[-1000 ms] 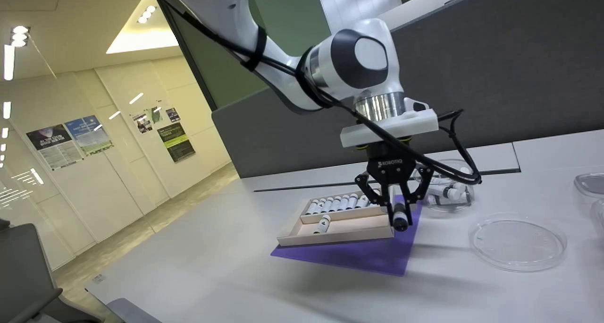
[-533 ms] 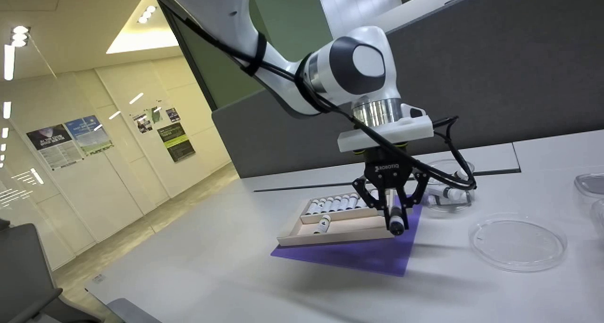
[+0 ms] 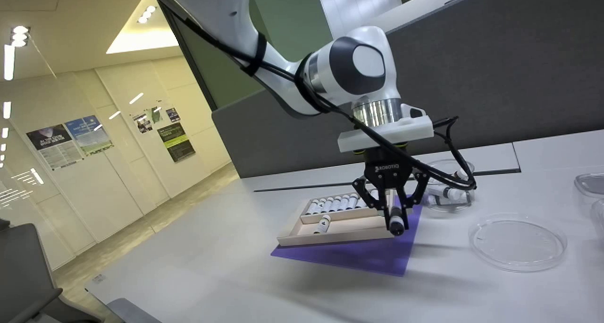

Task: Remove one bottle from the container on the right and place it on the tray

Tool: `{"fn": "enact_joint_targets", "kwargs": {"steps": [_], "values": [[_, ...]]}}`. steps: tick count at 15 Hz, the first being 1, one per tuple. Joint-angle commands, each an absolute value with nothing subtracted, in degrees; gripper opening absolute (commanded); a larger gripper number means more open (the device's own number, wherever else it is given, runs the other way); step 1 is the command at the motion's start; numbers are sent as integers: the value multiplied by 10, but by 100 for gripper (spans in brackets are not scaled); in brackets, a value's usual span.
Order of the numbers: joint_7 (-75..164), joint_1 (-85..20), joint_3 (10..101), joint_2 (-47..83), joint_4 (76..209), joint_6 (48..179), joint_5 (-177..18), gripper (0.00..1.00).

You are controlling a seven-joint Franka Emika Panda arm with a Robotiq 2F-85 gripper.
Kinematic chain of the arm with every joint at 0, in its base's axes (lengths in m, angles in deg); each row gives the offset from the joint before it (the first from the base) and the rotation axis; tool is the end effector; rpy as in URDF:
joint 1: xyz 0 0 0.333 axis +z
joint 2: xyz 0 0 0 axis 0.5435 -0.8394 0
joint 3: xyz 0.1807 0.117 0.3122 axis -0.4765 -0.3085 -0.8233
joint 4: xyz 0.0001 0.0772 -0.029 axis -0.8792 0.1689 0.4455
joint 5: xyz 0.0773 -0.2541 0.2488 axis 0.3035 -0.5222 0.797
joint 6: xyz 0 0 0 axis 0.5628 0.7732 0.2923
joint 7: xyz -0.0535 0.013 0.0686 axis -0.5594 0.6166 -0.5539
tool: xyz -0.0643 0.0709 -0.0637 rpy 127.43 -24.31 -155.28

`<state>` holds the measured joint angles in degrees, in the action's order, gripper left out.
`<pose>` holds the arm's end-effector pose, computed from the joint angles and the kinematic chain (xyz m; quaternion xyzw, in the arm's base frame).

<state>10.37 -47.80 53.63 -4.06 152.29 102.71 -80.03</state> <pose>0.6129 -0.1856 0.2204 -0.9797 -0.1317 0.1487 0.0266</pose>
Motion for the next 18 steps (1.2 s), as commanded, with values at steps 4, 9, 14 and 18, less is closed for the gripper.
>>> {"fn": "enact_joint_targets", "kwargs": {"steps": [4,9,14,18], "values": [[109,-472,517,-49,1512,1022,-791,5],[111,-460,498,-60,1501,1051,-781,5],[108,-453,488,-78,1480,1060,-774,5],[105,-457,478,-89,1466,1066,-758,5]]}}
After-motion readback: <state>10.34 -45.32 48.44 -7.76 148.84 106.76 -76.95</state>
